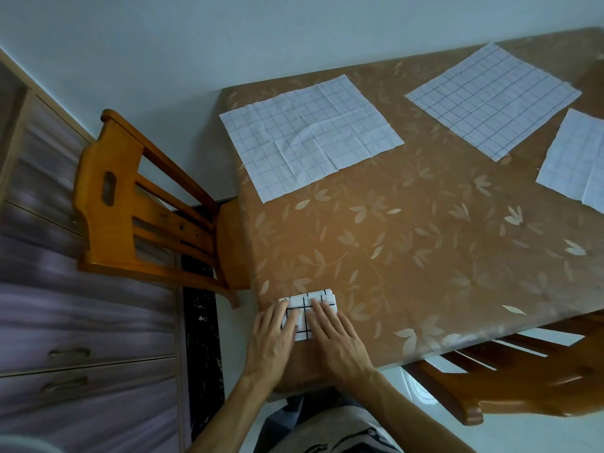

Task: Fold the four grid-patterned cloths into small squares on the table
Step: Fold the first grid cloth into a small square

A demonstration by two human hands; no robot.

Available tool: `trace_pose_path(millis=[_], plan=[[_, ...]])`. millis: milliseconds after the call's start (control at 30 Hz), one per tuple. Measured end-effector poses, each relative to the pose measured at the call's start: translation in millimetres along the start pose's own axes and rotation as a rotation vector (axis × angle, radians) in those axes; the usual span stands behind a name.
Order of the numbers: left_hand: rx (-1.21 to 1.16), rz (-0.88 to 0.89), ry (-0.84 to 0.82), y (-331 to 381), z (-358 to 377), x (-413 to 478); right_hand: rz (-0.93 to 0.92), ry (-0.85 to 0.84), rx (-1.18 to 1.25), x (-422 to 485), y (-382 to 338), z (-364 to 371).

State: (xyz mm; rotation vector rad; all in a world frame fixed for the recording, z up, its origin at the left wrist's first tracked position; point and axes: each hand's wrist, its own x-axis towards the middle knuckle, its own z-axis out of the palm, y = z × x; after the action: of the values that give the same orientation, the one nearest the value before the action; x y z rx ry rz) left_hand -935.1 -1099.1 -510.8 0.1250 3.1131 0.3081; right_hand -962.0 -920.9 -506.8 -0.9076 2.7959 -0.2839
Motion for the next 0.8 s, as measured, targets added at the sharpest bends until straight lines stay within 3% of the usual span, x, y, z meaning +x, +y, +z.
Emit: trace_pose_path(millis=[167, 333, 400, 600, 733, 800], plan=[[-0.024, -0.023, -0.036, 0.0, -4.3, -4.6, 0.157, -0.107, 0.017, -8.6, 25.7, -10.9], [-0.373, -0.456, -0.014, 21.1, -35.6, -11.9, 0.394, -0.083, 0.265, -9.8, 25.0, -39.0], [-0.46, -0.53, -0.04, 26.1, -41.9, -16.1, 0.477, -0.083, 0.376, -9.8, 17.9, -47.5], [-0.586, -0.585, -0.048, 33.4, -34.8, -4.3, 0.502, -0.075, 0.579, -2.3, 8.5, -49.1], [-0.644, -0.597, -0.011, 30.5, -30.7, 16.7, 0.51, -0.068, 0.532, 14.0, 19.8, -53.8], [-0.565, -0.576, 0.005, 27.4, -28.5, 22.2, 0.505, -0.021, 0.466, 22.5, 23.7, -54.5]])
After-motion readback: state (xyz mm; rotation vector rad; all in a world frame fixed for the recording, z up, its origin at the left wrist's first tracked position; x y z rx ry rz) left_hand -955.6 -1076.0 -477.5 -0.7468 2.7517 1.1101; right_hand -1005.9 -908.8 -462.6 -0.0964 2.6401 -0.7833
